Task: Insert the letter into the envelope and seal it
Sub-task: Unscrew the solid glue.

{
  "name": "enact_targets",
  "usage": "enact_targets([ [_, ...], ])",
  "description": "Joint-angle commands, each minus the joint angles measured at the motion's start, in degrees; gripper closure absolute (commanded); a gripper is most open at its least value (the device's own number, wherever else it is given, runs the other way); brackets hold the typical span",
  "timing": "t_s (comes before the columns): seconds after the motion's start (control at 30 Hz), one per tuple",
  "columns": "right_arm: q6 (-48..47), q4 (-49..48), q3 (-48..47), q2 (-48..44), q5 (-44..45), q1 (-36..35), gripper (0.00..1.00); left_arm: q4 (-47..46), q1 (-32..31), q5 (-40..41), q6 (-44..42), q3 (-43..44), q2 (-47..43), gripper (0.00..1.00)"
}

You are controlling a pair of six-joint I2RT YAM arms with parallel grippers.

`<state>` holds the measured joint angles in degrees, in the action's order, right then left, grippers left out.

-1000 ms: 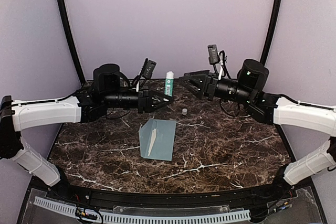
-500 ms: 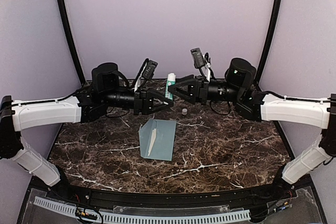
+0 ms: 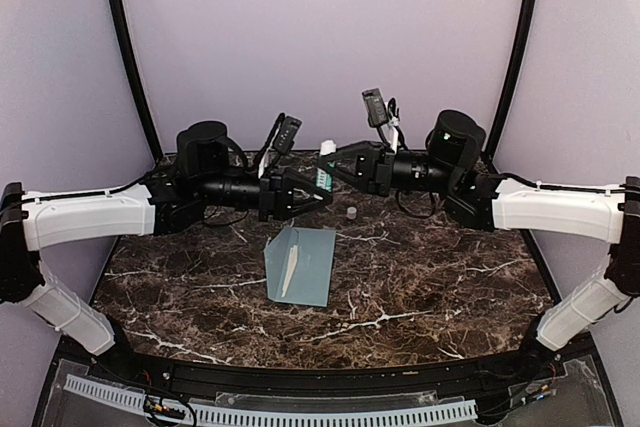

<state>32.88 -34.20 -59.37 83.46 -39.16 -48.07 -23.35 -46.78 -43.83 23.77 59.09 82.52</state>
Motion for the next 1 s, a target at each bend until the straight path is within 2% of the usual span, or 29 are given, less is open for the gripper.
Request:
enact_targets([
  [0.0,-2.2,1.1,-1.5,-0.5,5.9,-1.6,0.95,4.8,-0.3,9.6,-4.3,1.1,-2.5,1.00],
  [0.27,-6.8,13.5,-7.0,1.8,24.2,-6.1,0.97,16.2,-2.8,29.3,-9.9,4.7,-1.0,1.00],
  [0.4,-7.2,18.1,-10.8,4.5,32.6,-8.5,0.98,18.5,-3.7,35.1,-10.4,5.6,-0.2,1.00],
  [0.6,-7.3,24.1,-15.3,7.9,46.0,-12.1,0.98,19.8,-4.0,42.2,-9.5,5.6,-0.5,1.00],
  [0.73,-6.5,25.1,-16.7,9.1,48.8,-13.1,0.98,19.4,-4.0,40.8,-9.4,5.6,-0.2,1.00],
  [0.83,-6.5,25.2,-17.4,9.2,48.8,-13.2,0.93,18.9,-4.0,38.8,-9.0,5.7,0.1,1.00],
  [0.97,-7.6,24.4,-15.8,6.8,49.0,-13.0,0.72,18.1,-4.0,37.1,-8.3,5.4,-0.4,1.00],
])
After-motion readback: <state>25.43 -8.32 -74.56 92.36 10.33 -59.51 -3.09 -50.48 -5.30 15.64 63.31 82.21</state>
